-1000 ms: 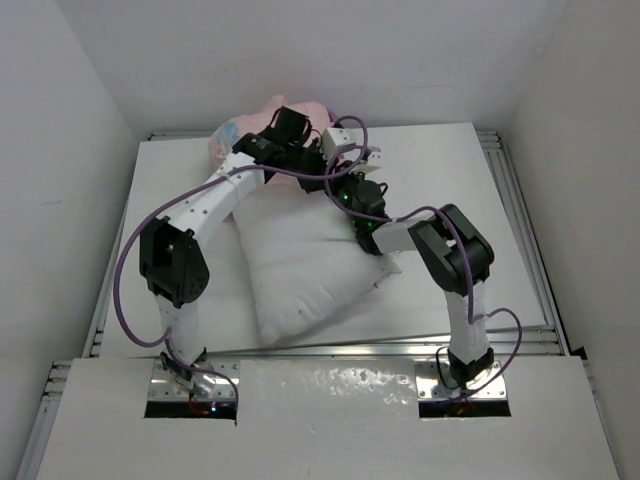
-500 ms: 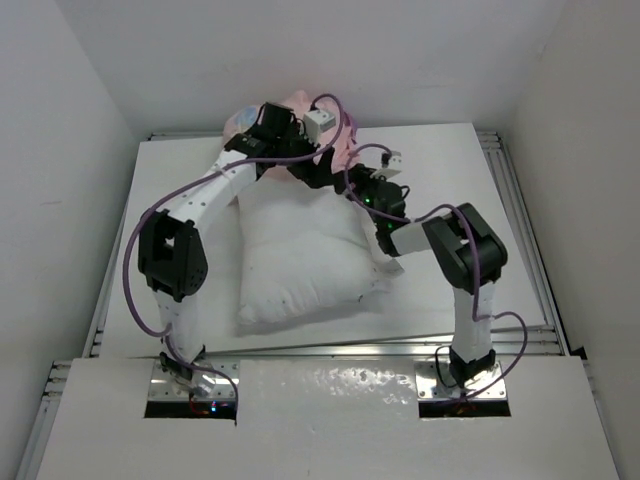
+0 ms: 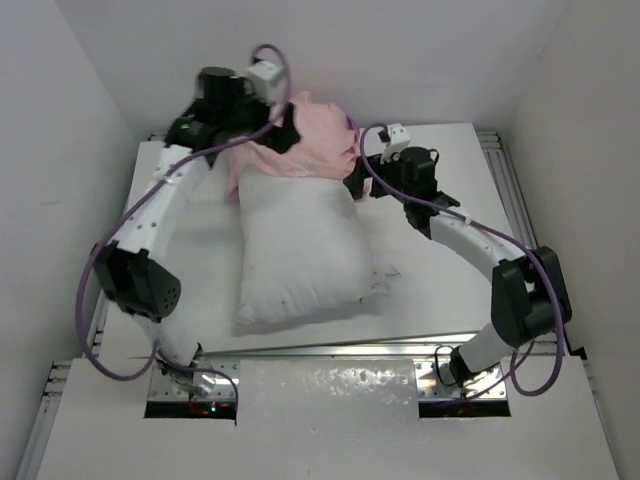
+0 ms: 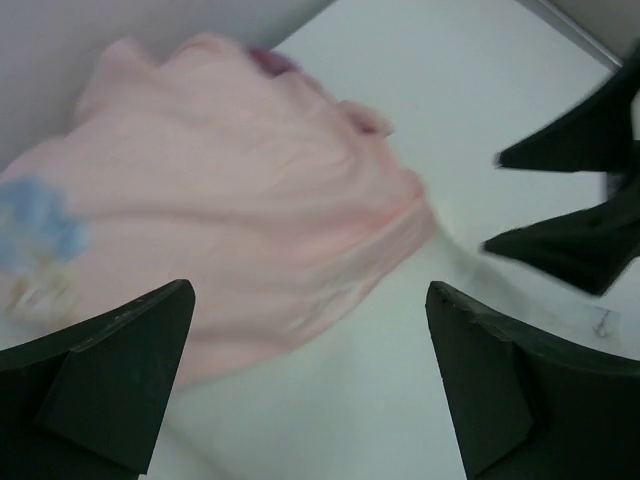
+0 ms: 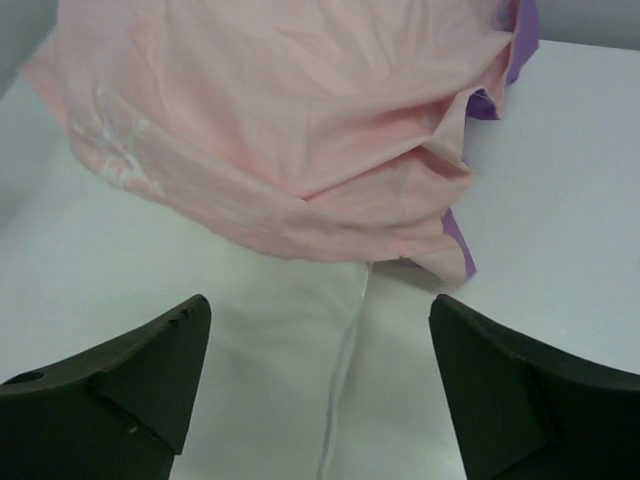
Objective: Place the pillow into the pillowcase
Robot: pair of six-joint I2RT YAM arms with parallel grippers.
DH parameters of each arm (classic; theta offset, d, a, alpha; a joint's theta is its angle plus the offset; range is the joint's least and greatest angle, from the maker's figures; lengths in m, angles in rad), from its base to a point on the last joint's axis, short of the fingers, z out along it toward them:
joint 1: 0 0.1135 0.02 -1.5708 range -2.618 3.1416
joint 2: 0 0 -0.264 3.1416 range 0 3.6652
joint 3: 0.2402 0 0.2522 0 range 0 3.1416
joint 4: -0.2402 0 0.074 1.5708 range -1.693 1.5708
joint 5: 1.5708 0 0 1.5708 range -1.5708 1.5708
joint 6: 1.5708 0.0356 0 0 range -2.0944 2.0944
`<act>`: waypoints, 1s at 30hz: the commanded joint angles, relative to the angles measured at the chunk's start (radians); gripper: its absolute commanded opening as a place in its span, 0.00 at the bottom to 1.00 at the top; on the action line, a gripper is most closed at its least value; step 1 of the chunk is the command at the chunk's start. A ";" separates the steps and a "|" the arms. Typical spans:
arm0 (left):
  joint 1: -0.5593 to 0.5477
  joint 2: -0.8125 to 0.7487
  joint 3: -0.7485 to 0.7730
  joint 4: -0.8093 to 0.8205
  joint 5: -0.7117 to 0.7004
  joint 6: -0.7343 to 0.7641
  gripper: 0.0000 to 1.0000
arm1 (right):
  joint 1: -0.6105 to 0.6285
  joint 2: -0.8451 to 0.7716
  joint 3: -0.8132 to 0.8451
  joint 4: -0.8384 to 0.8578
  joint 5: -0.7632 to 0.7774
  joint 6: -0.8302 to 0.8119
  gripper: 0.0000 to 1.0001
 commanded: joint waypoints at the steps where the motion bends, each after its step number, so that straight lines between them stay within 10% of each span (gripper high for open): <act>1: 0.314 -0.157 -0.220 0.097 0.096 -0.131 0.96 | 0.109 -0.056 0.125 -0.258 0.084 -0.081 0.86; 5: 0.509 -0.141 -0.437 0.156 0.125 -0.054 0.32 | 0.368 0.109 0.474 -0.413 0.290 -0.272 0.87; 12: 0.506 0.095 -0.500 0.269 0.158 0.016 0.85 | 0.530 0.468 0.854 -0.426 0.469 -0.270 0.92; 18: 0.500 0.223 -0.477 0.385 0.180 0.012 0.95 | 0.585 0.676 0.980 -0.407 0.570 -0.307 0.99; 25: 0.434 0.374 -0.418 0.474 0.143 -0.025 0.89 | 0.591 0.841 1.044 -0.407 0.719 -0.396 0.99; 30: 0.393 0.442 -0.389 0.495 0.131 -0.077 0.57 | 0.585 0.941 1.081 -0.430 0.764 -0.433 0.99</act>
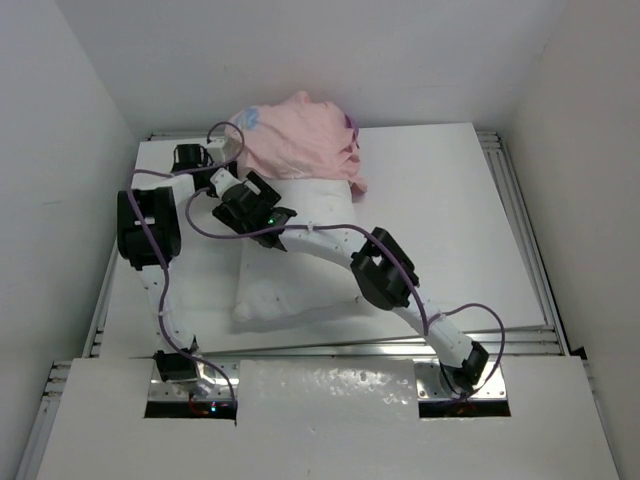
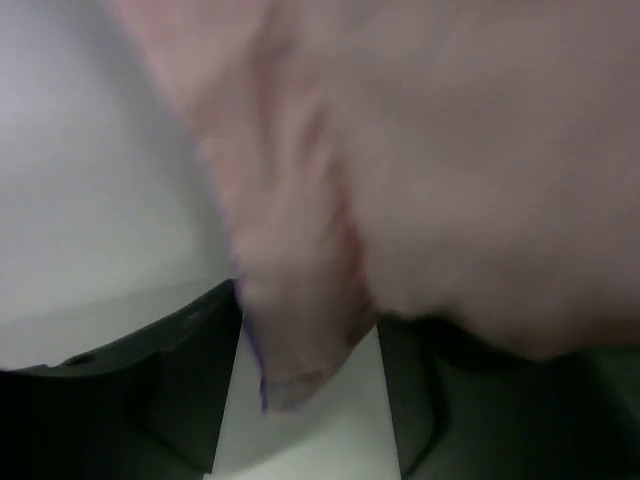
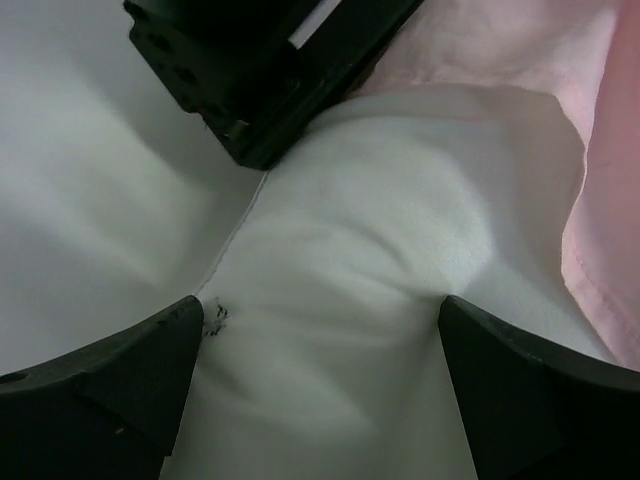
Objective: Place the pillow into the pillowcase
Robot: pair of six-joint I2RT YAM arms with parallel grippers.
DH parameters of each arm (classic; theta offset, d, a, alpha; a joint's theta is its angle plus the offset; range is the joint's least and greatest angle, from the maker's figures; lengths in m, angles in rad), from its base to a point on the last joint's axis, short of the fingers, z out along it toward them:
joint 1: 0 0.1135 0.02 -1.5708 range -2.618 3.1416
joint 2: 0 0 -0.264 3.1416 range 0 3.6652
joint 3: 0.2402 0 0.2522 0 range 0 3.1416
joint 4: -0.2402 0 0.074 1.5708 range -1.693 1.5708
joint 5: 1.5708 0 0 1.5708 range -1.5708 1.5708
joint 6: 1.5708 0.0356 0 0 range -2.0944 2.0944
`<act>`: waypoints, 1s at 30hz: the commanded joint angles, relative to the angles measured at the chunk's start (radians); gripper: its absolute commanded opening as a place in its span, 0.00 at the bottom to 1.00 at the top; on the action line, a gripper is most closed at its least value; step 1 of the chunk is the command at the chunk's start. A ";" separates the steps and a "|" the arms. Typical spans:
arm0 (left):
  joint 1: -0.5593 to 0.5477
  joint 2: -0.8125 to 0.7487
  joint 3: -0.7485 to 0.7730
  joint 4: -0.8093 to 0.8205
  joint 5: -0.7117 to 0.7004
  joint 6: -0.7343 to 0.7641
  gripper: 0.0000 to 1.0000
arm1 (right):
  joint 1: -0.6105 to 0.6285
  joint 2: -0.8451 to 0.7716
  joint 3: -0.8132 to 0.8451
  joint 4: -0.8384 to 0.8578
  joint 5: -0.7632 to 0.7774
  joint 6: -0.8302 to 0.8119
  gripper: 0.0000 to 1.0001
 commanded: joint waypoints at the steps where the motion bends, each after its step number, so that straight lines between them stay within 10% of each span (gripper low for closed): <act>1: -0.026 0.043 0.064 0.047 0.004 -0.041 0.52 | -0.025 0.062 0.018 -0.036 0.074 -0.031 0.97; 5: -0.023 0.047 0.082 0.038 -0.007 -0.051 0.00 | -0.059 0.077 -0.019 -0.040 0.048 0.015 0.72; 10: -0.023 -0.048 0.037 0.007 0.084 -0.032 0.00 | -0.102 0.130 0.024 -0.051 0.035 0.026 0.00; 21: -0.105 -0.500 -0.178 -0.300 0.268 0.323 0.00 | -0.206 -0.035 -0.010 0.465 0.011 0.359 0.00; 30: -0.157 -0.499 -0.109 -0.621 0.441 0.597 0.00 | -0.235 -0.122 -0.051 0.777 0.097 0.489 0.00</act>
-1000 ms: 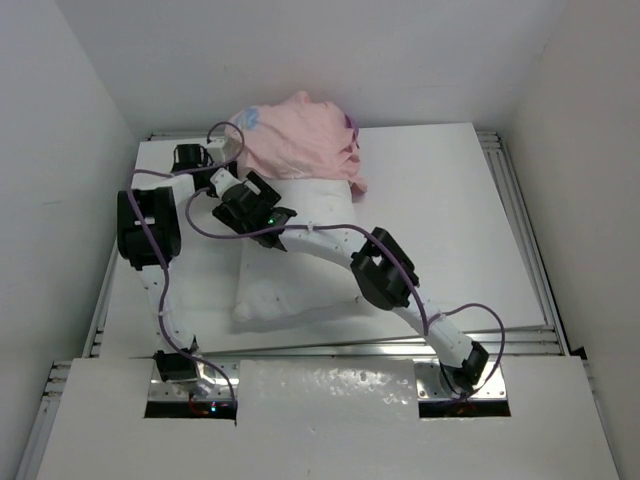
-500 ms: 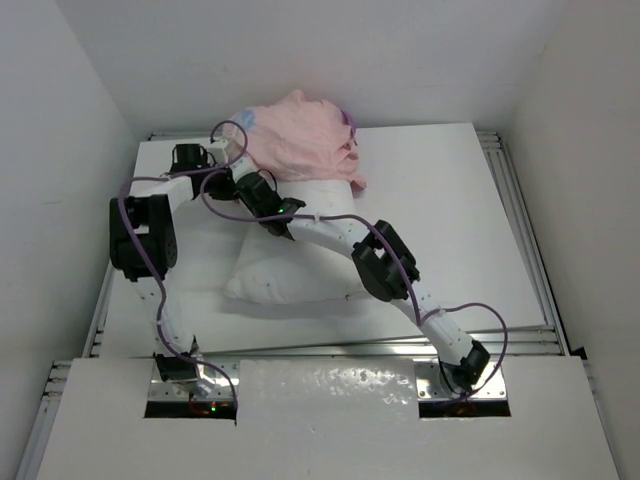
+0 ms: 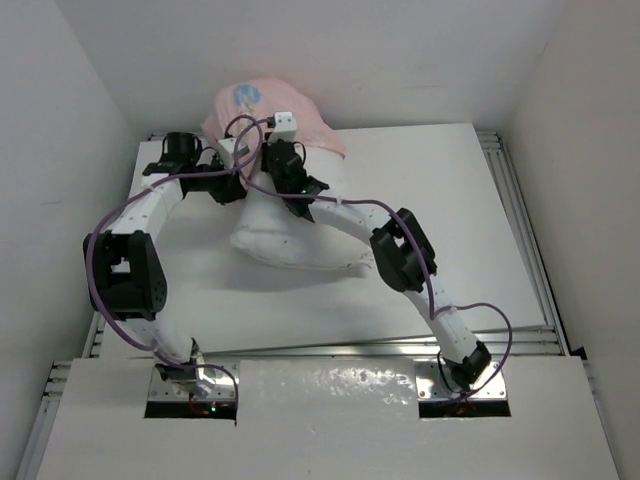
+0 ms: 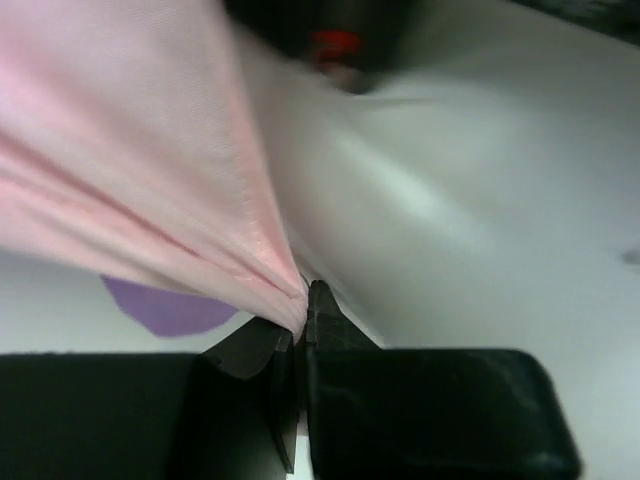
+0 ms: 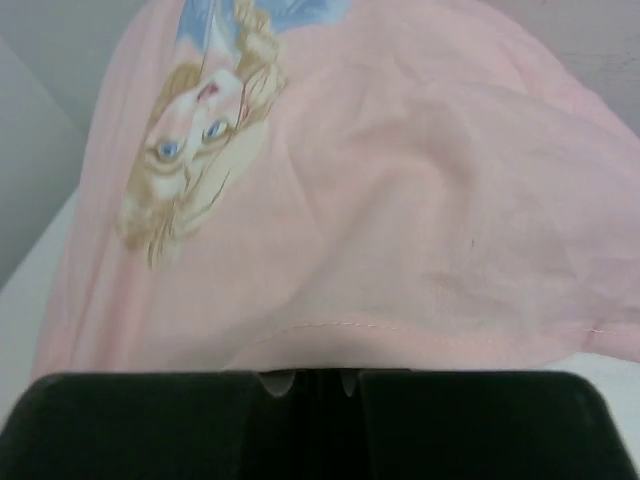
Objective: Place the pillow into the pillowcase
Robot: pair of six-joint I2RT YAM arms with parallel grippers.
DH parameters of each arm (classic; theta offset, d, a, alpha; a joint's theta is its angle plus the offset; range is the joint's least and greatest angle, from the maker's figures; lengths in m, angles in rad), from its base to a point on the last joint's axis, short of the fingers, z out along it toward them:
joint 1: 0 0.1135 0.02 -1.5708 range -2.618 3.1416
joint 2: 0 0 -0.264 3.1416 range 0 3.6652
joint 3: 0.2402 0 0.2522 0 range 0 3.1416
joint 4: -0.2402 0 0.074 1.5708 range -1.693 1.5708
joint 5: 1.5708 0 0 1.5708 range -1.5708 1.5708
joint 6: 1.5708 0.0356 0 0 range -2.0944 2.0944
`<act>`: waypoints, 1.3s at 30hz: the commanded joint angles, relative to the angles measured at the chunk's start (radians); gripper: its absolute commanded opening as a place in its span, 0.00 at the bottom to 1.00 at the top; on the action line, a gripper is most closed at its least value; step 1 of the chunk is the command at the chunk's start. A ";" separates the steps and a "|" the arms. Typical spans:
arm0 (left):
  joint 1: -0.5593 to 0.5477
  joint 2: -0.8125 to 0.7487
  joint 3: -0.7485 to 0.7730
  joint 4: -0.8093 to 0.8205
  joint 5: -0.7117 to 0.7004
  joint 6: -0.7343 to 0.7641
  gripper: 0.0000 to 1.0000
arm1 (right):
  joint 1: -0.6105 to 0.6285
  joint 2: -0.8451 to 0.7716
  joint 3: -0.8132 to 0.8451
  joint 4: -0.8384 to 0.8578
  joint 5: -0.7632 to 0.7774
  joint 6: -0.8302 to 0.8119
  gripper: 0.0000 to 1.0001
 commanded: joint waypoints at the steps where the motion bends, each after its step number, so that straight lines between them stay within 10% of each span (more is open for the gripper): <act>1: -0.099 -0.020 0.036 -0.258 0.201 0.158 0.00 | -0.037 -0.095 -0.020 0.306 0.112 0.104 0.00; 9: -0.202 -0.010 0.275 -0.759 0.500 0.607 0.00 | -0.020 0.043 0.076 0.219 0.184 0.127 0.00; 15: -0.117 -0.023 0.076 -0.690 0.521 0.505 0.00 | -0.060 0.003 -0.036 0.174 -0.103 0.176 0.02; 21: 0.090 0.152 0.082 -0.682 0.466 0.405 0.00 | -0.060 -0.288 -0.367 0.007 -0.527 -0.026 0.79; 27: 0.118 0.077 -0.004 -0.480 0.253 0.209 0.00 | -0.064 -0.619 -0.513 -0.323 -0.724 -0.149 0.93; 31: 0.110 -0.051 -0.065 -0.341 0.026 0.099 0.24 | -0.100 -0.731 -0.522 -0.476 -0.747 -0.151 0.99; 34: 0.069 -0.101 -0.010 -0.421 -0.132 0.151 0.63 | -0.248 -0.748 -0.527 -0.530 -0.747 -0.059 0.99; 39: -0.095 -0.150 0.207 -0.398 -0.433 0.069 0.71 | -0.486 -0.646 -0.577 -0.302 -0.996 0.166 0.99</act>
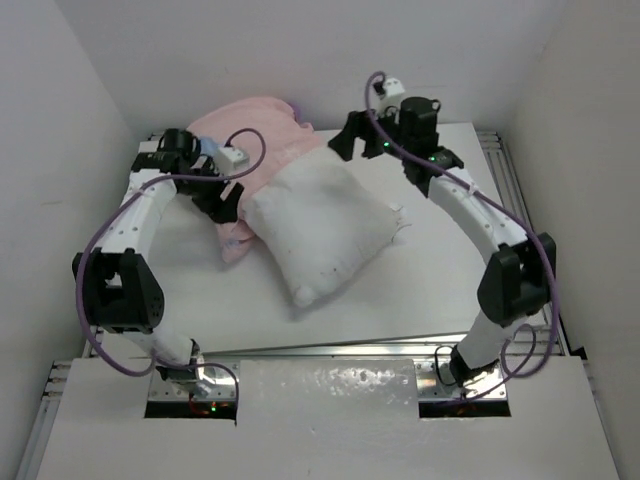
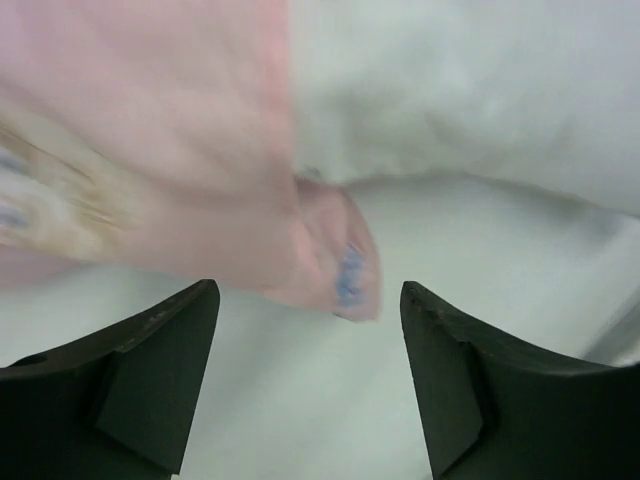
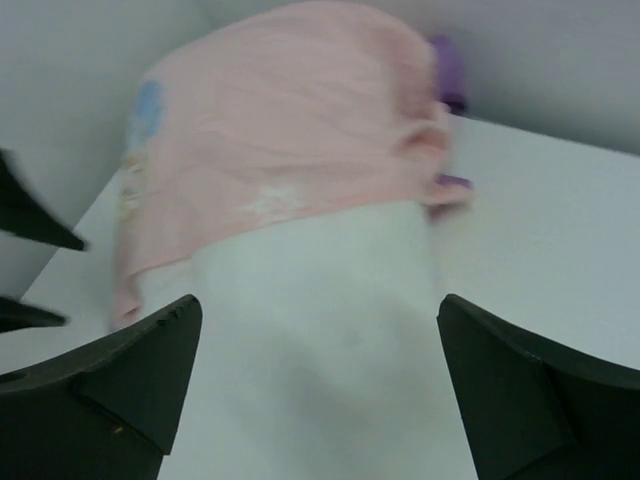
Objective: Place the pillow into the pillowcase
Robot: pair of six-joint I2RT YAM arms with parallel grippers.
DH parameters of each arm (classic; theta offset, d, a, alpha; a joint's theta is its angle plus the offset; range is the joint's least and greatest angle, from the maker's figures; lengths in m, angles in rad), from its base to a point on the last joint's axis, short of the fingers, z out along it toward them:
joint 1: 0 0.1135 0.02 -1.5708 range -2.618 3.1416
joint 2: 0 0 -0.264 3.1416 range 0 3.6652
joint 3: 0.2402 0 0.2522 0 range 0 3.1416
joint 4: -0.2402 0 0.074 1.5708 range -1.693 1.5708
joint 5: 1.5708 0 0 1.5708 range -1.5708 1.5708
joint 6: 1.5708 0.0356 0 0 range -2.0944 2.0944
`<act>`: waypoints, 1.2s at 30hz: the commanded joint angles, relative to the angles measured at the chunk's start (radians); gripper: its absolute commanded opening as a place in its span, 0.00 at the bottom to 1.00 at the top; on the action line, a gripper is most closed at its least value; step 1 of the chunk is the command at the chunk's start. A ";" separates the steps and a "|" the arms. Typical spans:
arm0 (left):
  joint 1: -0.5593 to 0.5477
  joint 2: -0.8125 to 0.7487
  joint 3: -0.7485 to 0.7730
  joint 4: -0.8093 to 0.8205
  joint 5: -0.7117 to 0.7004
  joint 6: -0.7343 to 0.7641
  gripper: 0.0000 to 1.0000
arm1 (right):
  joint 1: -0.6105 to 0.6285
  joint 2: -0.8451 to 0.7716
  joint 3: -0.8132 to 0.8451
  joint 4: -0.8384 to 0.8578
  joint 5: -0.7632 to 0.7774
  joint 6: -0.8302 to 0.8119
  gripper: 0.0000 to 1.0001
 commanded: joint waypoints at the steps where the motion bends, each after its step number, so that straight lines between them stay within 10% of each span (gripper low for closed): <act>1: -0.128 -0.055 0.168 0.143 -0.266 -0.124 0.73 | -0.142 0.126 -0.028 0.125 -0.191 0.152 0.99; 9: -0.409 0.351 0.644 0.349 -0.502 -0.322 0.70 | -0.179 0.442 0.190 0.077 -0.438 0.064 0.98; 17: -0.449 0.657 0.861 0.444 -0.625 -0.332 0.68 | -0.176 0.504 -0.024 0.416 -0.612 0.268 0.91; 23: -0.452 0.657 0.798 0.457 -0.665 -0.322 0.45 | -0.149 0.415 -0.264 0.709 -0.647 0.374 0.59; 27: -0.456 0.593 0.744 0.461 -0.624 -0.371 0.02 | -0.094 0.400 -0.298 0.742 -0.644 0.366 0.25; 29: -0.464 0.542 0.724 0.460 -0.595 -0.385 0.00 | -0.074 0.389 -0.301 0.743 -0.627 0.363 0.02; 36: -0.505 0.415 0.657 0.406 -0.503 -0.393 0.00 | 0.014 0.274 -0.379 0.748 -0.390 0.302 0.00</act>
